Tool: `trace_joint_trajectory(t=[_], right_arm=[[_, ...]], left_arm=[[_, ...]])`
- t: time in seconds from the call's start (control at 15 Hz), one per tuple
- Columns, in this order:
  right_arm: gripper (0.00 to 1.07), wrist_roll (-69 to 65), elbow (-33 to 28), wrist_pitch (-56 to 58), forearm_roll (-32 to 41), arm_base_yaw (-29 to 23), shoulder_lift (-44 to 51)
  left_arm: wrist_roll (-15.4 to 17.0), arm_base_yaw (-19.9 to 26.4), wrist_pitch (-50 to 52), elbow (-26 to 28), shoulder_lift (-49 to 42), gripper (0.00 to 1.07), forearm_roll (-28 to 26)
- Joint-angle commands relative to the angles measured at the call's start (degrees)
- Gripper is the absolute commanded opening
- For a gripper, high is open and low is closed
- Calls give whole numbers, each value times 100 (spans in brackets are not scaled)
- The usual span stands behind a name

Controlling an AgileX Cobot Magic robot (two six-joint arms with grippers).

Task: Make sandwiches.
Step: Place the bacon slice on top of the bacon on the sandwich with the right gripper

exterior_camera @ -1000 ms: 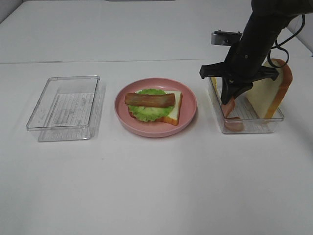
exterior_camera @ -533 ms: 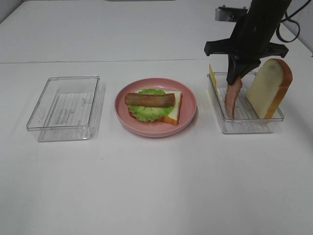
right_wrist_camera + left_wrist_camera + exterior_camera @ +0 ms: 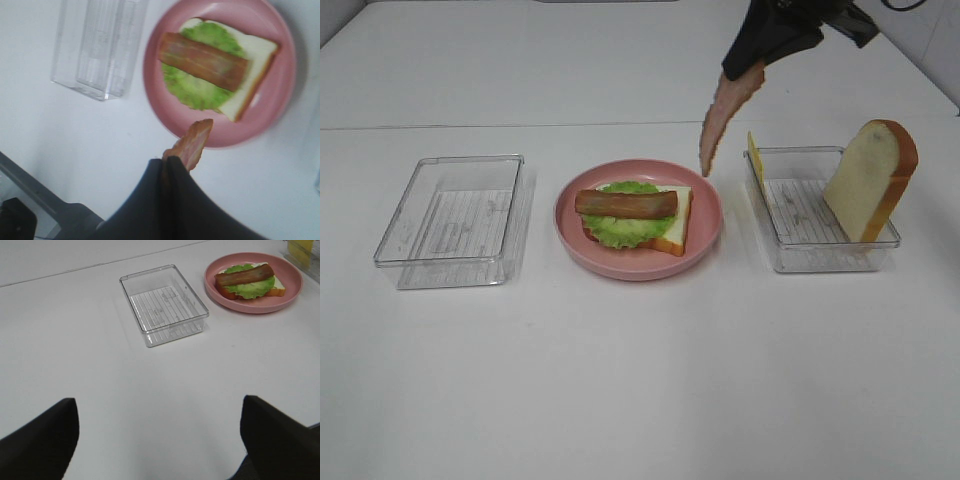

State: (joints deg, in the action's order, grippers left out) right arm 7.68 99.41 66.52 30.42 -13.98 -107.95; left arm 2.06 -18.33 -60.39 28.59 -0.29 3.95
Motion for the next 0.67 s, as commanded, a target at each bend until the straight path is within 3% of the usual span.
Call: trace_joint_trajectory(t=[0.07,0.27,0.67], right_arm=[[0,241,11,-430,573,-223,-223],[0,241,11,-1014,659,-619,-670],[0,1117,11,-2040,2618,-888,-1639]], left_arm=[[-6,-23,57,-11,-115,84,-46],[-6,-23,57,-11,-115,84,-46],[-6,-23,57,-11,-115,84,-46]])
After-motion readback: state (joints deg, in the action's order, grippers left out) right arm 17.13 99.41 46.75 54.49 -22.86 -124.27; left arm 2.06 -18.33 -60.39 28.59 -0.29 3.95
